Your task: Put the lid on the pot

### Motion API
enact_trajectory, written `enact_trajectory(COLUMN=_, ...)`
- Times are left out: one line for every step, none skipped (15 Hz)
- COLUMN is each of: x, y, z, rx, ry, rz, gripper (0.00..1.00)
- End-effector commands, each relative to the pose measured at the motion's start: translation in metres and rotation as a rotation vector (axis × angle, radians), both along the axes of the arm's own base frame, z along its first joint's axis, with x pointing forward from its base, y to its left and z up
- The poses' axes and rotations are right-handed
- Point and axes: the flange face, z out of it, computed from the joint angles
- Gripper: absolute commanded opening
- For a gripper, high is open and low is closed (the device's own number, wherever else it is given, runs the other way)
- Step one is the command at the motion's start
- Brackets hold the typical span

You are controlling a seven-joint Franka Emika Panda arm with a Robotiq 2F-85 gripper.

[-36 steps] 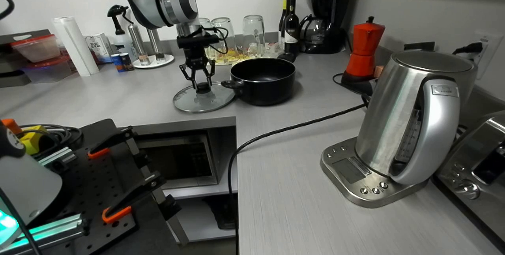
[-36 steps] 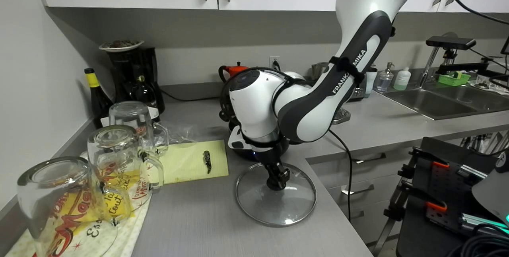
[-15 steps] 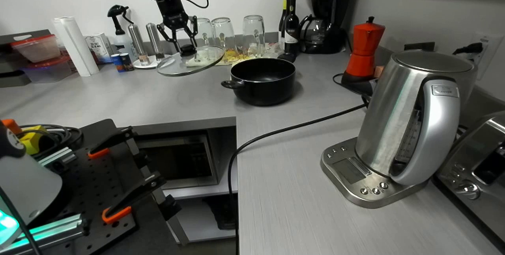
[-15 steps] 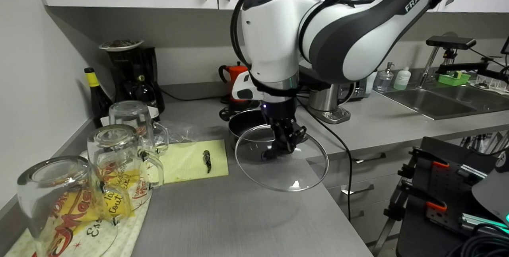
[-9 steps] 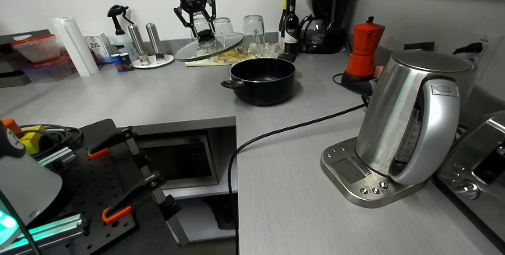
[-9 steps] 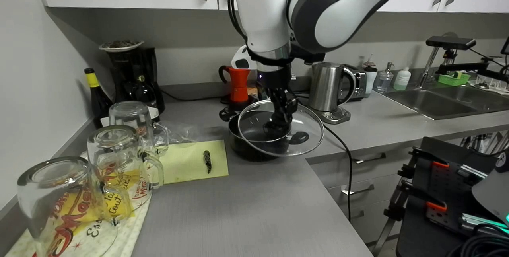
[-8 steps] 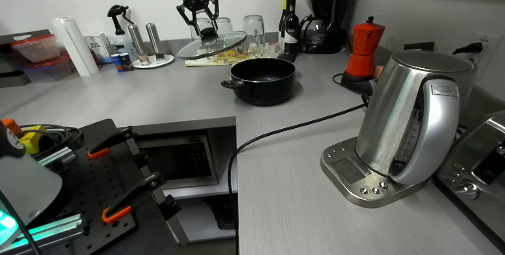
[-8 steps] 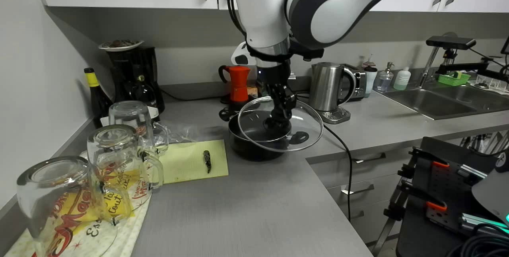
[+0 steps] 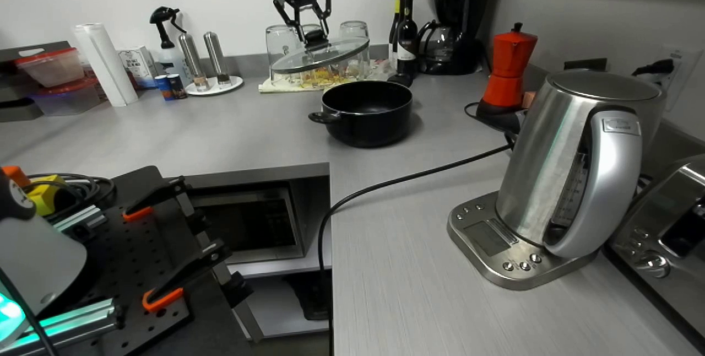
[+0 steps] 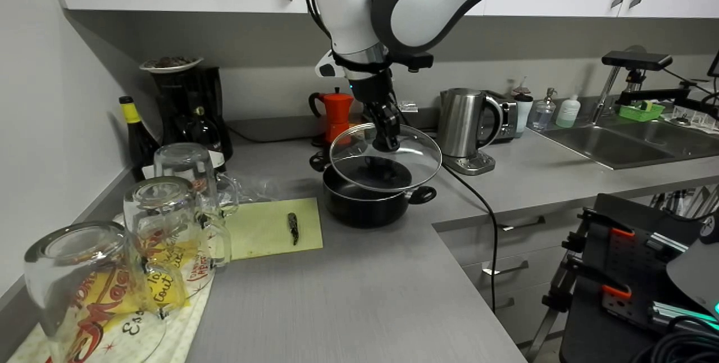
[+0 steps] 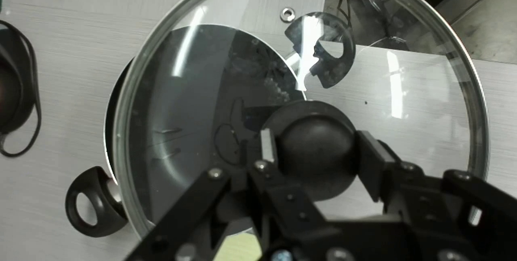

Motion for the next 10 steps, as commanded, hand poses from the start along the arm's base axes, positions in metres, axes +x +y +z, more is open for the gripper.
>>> enact_trajectory(x=0.030, y=-0.003, z=0.008, rx=-0.010, ry=0.020, rz=-0.008, gripper=0.25)
enact_trajectory(x=0.036, y=-0.005, z=0.008, rx=-0.007, ry=0.024, rz=-0.012, gripper=0.25)
enact_trajectory(x=0.043, y=-0.009, z=0.006, rx=-0.004, ry=0.025, rz=-0.020, gripper=0.25)
enact_trajectory(x=0.050, y=-0.013, z=0.005, rx=0.000, ry=0.027, rz=-0.026, gripper=0.25)
enact_trajectory(x=0.057, y=-0.017, z=0.003, rx=0.005, ry=0.028, rz=-0.032, gripper=0.25)
enact_trajectory(x=0.063, y=-0.022, z=0.002, rx=0.012, ry=0.031, rz=-0.036, gripper=0.25)
enact_trajectory(x=0.070, y=-0.028, z=-0.001, rx=0.022, ry=0.032, rz=-0.041, gripper=0.25)
enact_trajectory(x=0.076, y=-0.033, z=-0.002, rx=0.032, ry=0.031, rz=-0.044, gripper=0.25)
enact_trajectory(x=0.081, y=-0.038, z=-0.004, rx=0.045, ry=0.030, rz=-0.047, gripper=0.25)
enact_trajectory(x=0.086, y=-0.042, z=-0.006, rx=0.058, ry=0.032, rz=-0.047, gripper=0.25)
